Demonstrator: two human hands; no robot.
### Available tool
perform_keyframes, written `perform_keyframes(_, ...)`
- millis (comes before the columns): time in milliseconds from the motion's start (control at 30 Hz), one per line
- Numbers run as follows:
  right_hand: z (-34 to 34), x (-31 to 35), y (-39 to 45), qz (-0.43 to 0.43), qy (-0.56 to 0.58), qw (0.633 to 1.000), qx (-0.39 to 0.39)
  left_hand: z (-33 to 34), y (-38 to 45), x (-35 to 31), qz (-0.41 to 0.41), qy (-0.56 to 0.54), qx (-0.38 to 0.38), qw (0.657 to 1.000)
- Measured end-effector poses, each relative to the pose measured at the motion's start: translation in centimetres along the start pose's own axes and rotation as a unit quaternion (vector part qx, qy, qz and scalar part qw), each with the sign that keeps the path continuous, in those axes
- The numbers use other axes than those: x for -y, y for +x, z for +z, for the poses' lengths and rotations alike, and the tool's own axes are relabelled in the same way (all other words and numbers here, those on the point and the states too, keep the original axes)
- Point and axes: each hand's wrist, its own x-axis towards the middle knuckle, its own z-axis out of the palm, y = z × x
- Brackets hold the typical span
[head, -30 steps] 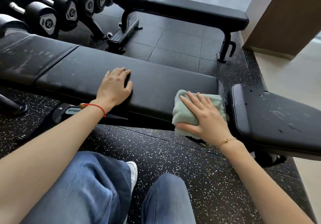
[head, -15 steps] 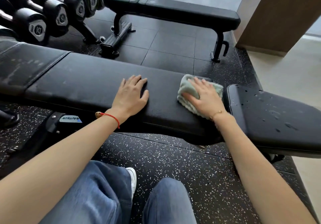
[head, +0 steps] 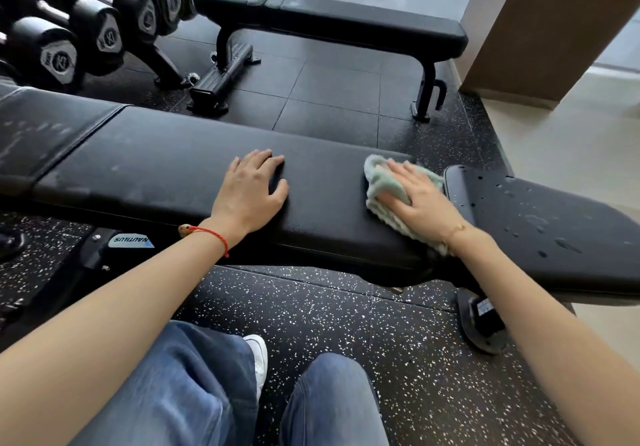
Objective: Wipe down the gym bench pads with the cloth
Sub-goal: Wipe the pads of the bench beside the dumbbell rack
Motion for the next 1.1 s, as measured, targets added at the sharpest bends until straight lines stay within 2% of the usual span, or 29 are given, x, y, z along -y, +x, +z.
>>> perform_keyframes(100,1.0,1.4,3.2,0.033,-0.076,0.996,0.012,-0.1,0.0,-0.1,-0.004,-0.002,-0.001,1.000)
perform_keyframes(267,0.8,3.9,-4.4,-0.114,-0.038,0.990,0.074,-0.2,0.0,-0.1,0.004,-0.003,0.005,1.000)
perform_keyframes(433,2.4,5.3,-6.9,-0.159,-0.171,0.972,-0.005,-0.8,0.3,0.7,0.008,0.006,0.036,0.999)
perform_keyframes(567,5.9,10.3,-2.0,-0.200,-0.176,0.964,-0.007,-1.8,0.0,2.6,-0.022,0.020,0.024,0.999)
perform_keyframes(700,6.9,12.1,-1.2,-0.193,-0.157,0.969,-0.011,-2.6,-0.5,4.0,-0.041,0.024,0.011,0.999)
perform_keyframes(800,4.7,8.5,-4.9,-0.179,-0.161,0.970,-0.023,-2.7,-0.8,4.3,-0.048,0.020,0.004,0.999)
perform_keyframes(933,2.0,4.3,-7.5,-0.090,-0.139,0.986,-0.019,-2.5,-0.9,4.2,-0.048,0.019,-0.007,0.999)
perform_keyframes(1000,2.5,6.1,-6.1,-0.091,-0.146,0.985,-0.009,-2.3,-0.8,4.0,-0.053,0.022,-0.012,0.998)
perform_keyframes(1100,5.8,11.0,-2.4,-0.147,-0.170,0.974,-0.013,-2.3,-0.7,4.2,-0.056,0.019,-0.011,0.998)
